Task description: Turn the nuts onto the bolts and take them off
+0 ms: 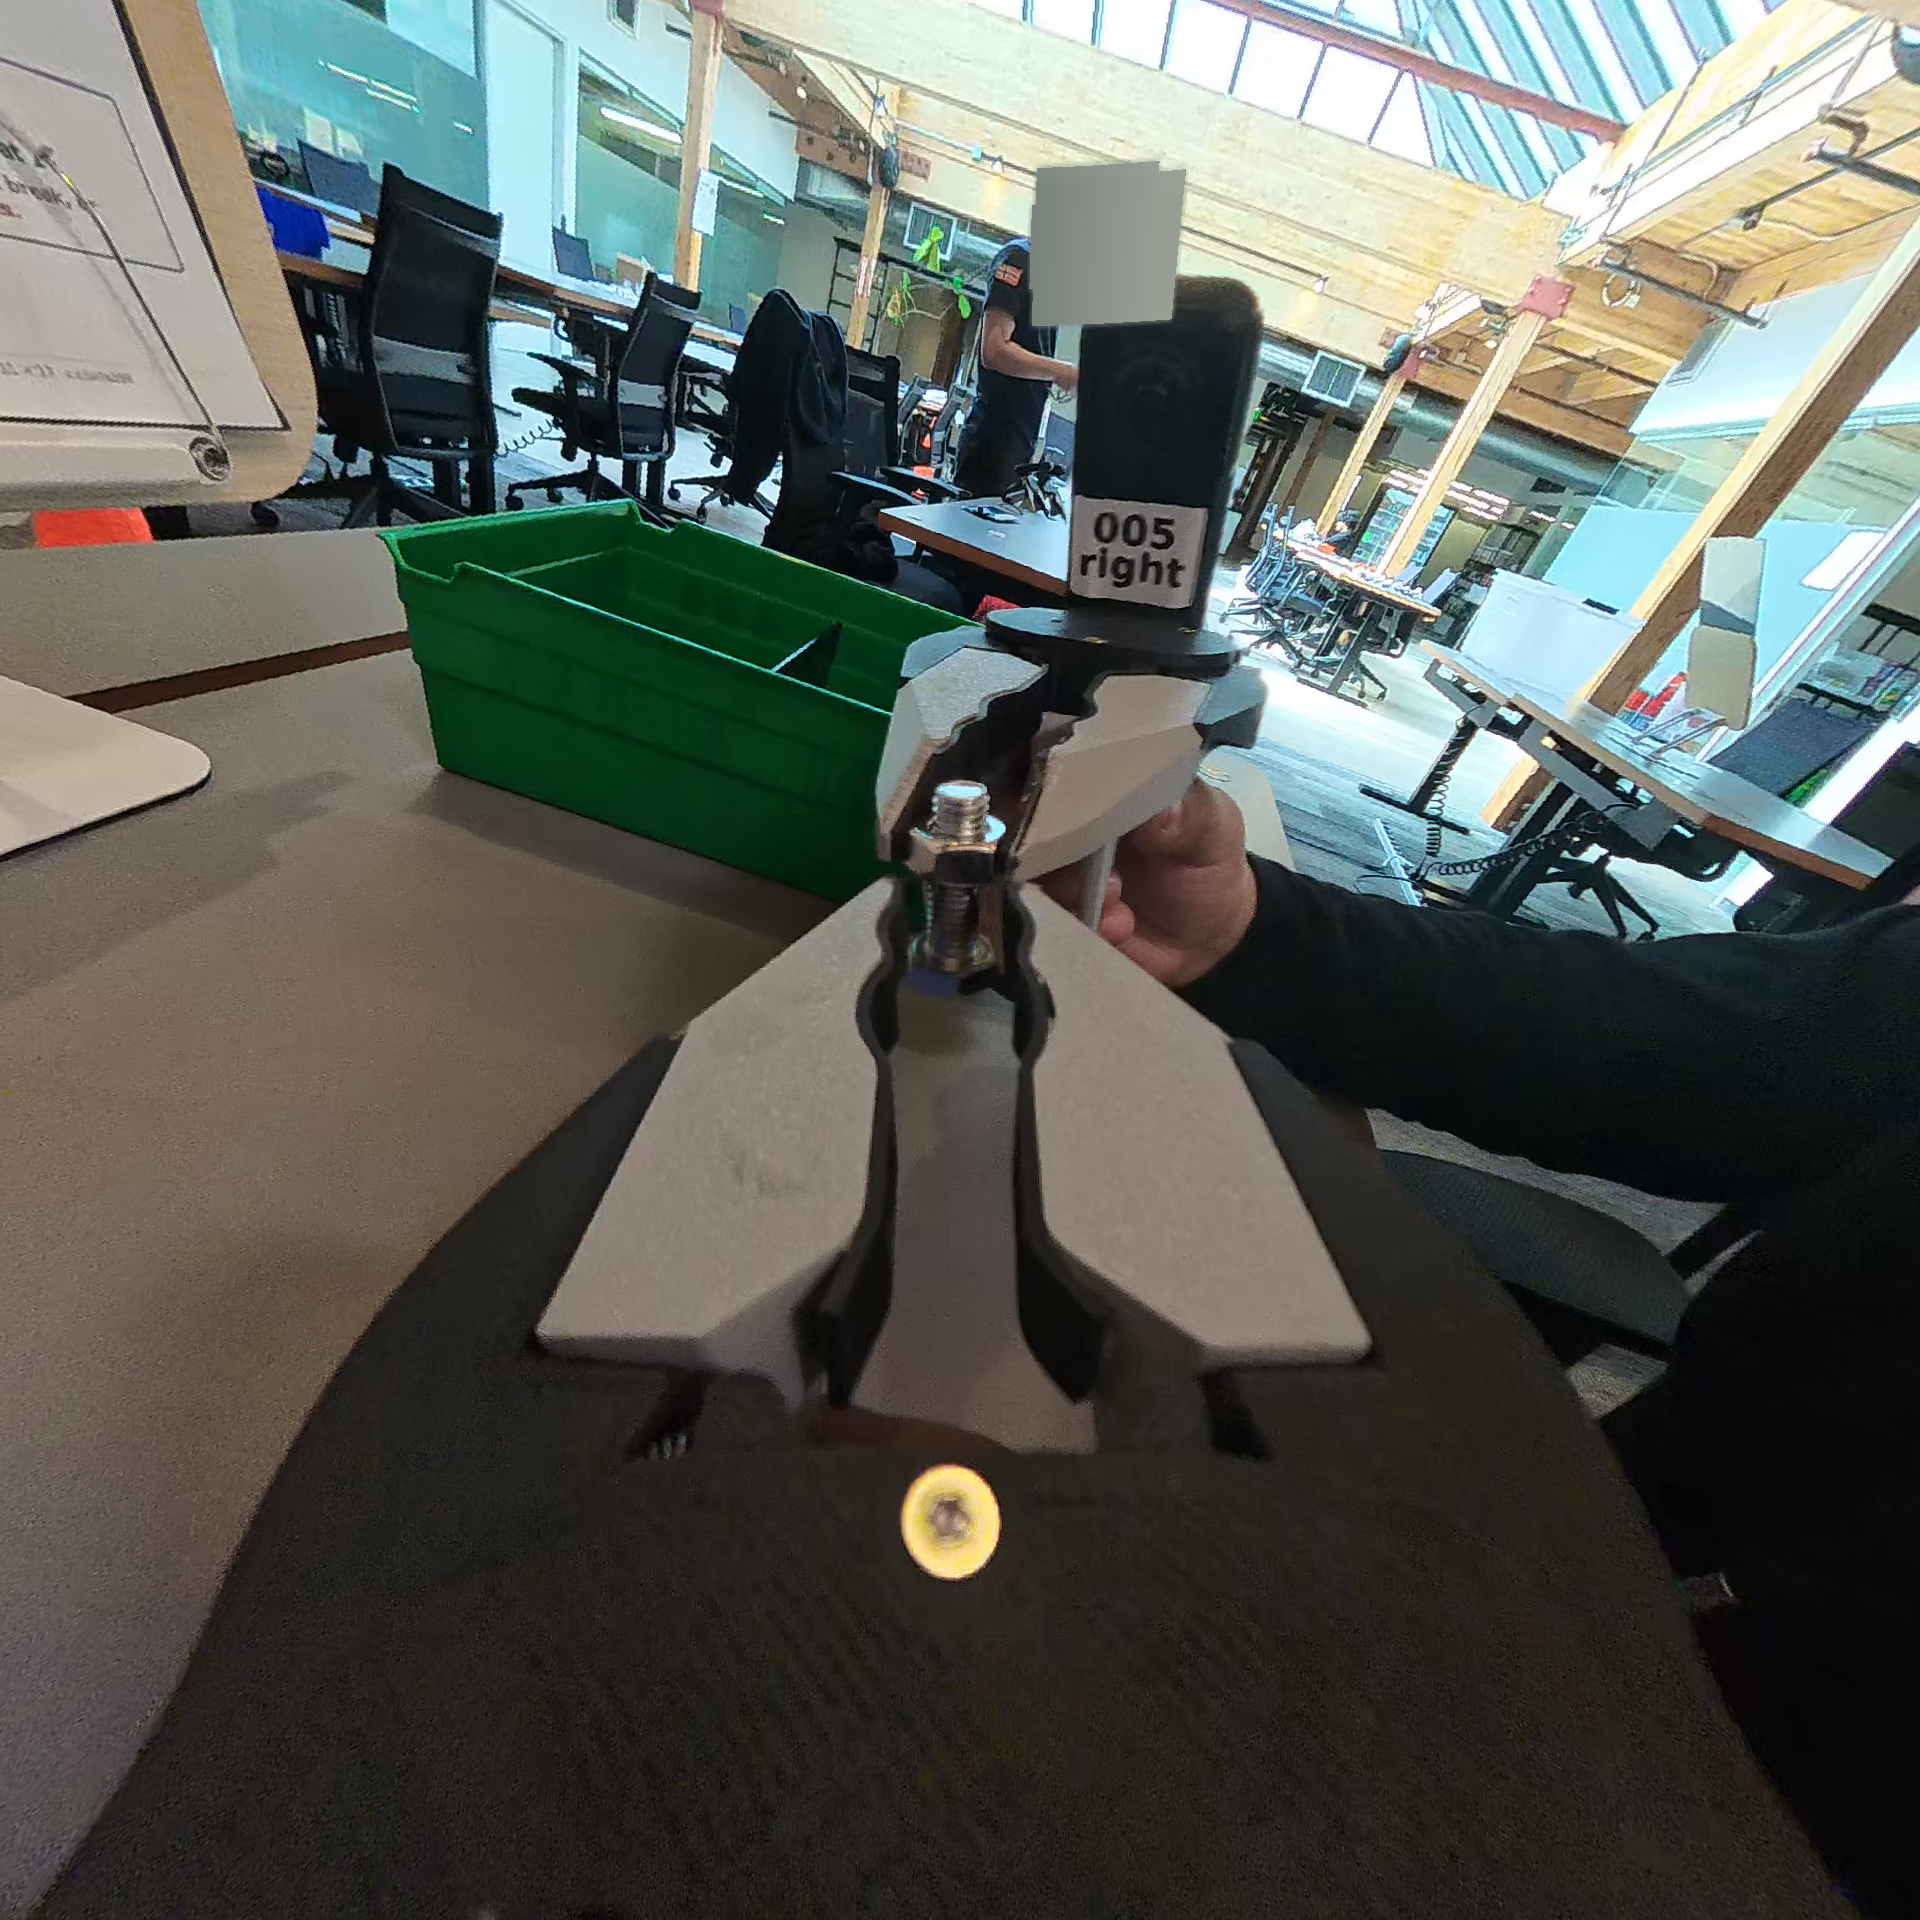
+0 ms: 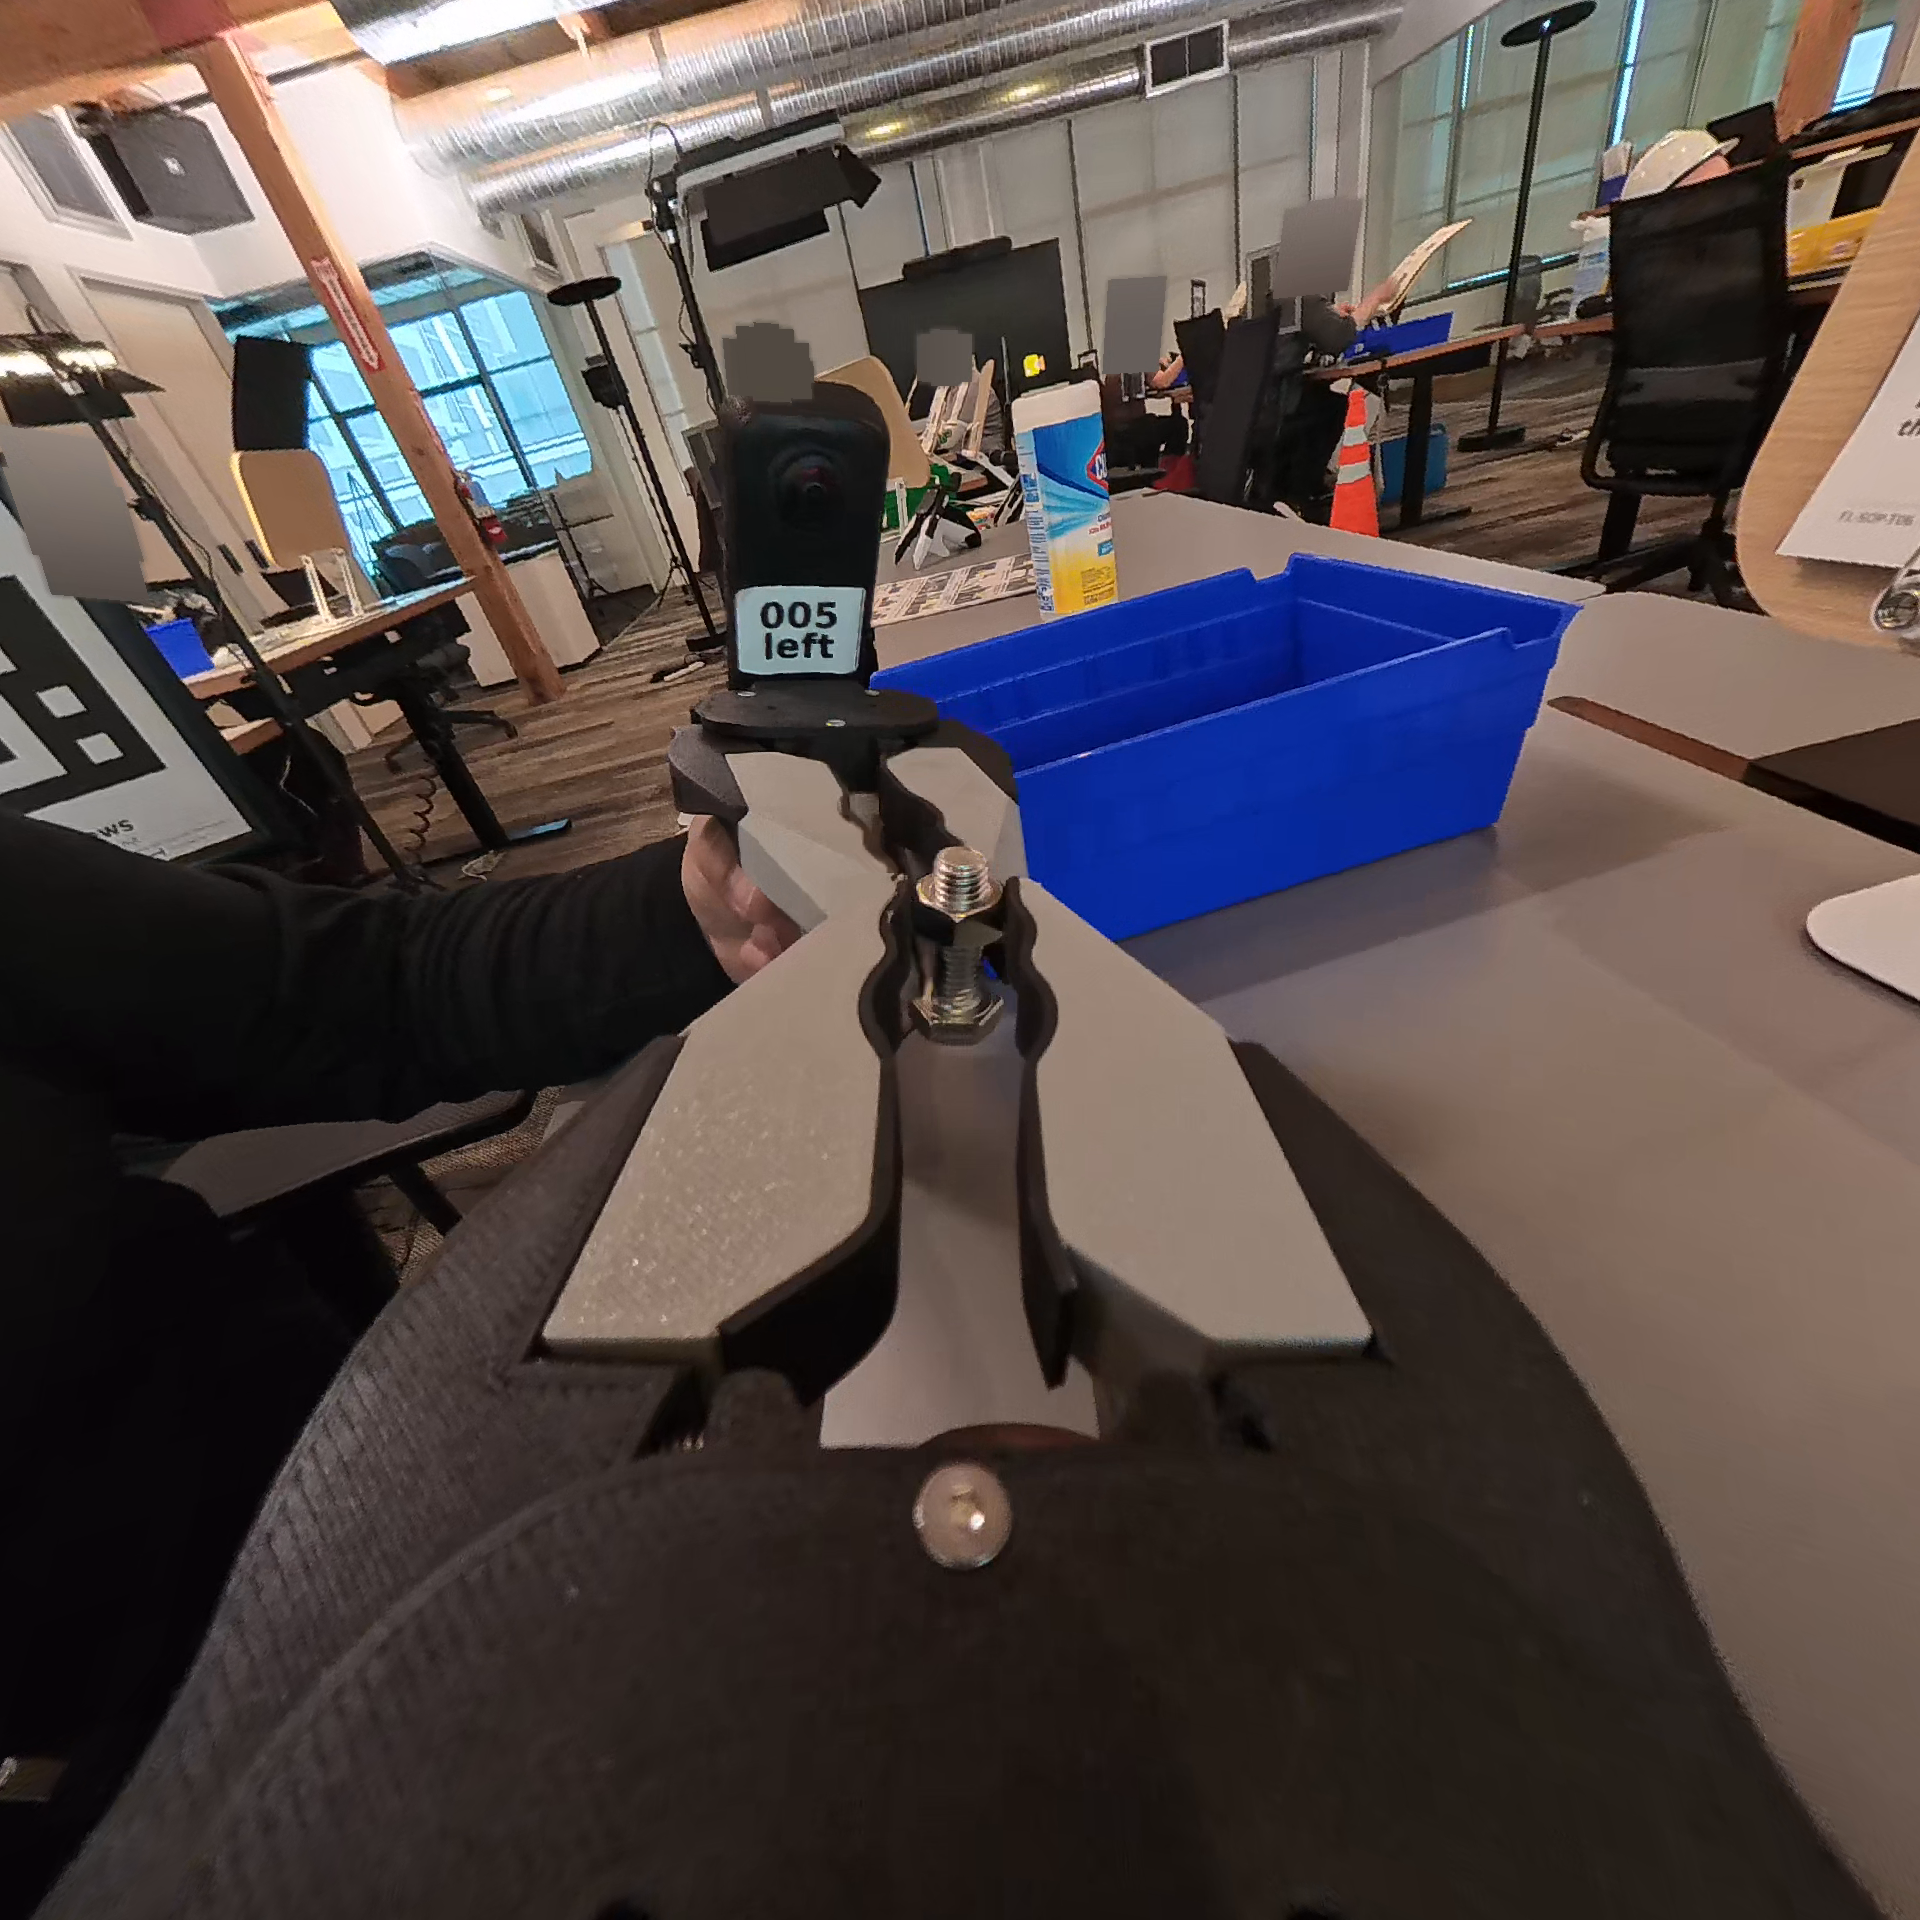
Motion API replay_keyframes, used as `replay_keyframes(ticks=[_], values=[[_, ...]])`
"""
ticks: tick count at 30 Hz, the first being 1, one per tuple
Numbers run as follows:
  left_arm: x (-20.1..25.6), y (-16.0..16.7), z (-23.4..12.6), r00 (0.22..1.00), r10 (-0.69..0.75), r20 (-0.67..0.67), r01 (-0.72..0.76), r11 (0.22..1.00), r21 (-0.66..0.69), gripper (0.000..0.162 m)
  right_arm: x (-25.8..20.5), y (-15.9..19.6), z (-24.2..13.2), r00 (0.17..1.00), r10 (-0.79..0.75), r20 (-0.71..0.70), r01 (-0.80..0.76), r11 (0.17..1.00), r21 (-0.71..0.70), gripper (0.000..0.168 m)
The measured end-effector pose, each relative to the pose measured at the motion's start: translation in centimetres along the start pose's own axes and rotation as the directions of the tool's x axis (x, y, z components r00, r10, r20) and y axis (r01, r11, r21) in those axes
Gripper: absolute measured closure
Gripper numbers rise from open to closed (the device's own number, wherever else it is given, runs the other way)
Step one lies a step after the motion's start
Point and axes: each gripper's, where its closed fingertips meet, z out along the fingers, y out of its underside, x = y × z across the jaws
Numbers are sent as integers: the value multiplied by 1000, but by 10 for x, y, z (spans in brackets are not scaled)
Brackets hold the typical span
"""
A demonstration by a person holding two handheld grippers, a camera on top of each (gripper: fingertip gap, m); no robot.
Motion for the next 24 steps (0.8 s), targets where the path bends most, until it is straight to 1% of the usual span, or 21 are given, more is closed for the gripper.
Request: replay_keyframes(ticks=[2,5,14,18,20,22,24], values=[[0,2,1,1000,4,3,-4,1000,-13,145,-1,0,1,1000,-7,-2,7,1000,-4,154],[0,5,2,999,41,18,-41,999,-25,155,-1,0,2,1000,-19,-14,19,1000,-7,154],[-1,5,2,999,44,16,-44,999,-31,155,1,0,0,999,-30,-24,30,999,-15,154],[-7,5,3,993,90,76,-88,996,-30,156,5,1,0,999,-23,-44,22,1000,-11,154],[-11,5,3,991,89,101,-87,996,-26,156,8,0,-1,998,-24,-57,23,1000,-6,153],[-19,5,1,986,83,142,-81,997,-19,156,13,-1,-3,996,-27,-85,27,1000,5,145],[-29,2,-2,978,75,193,-76,997,-1,156,15,-2,-4,995,-27,-96,28,1000,10,141]])
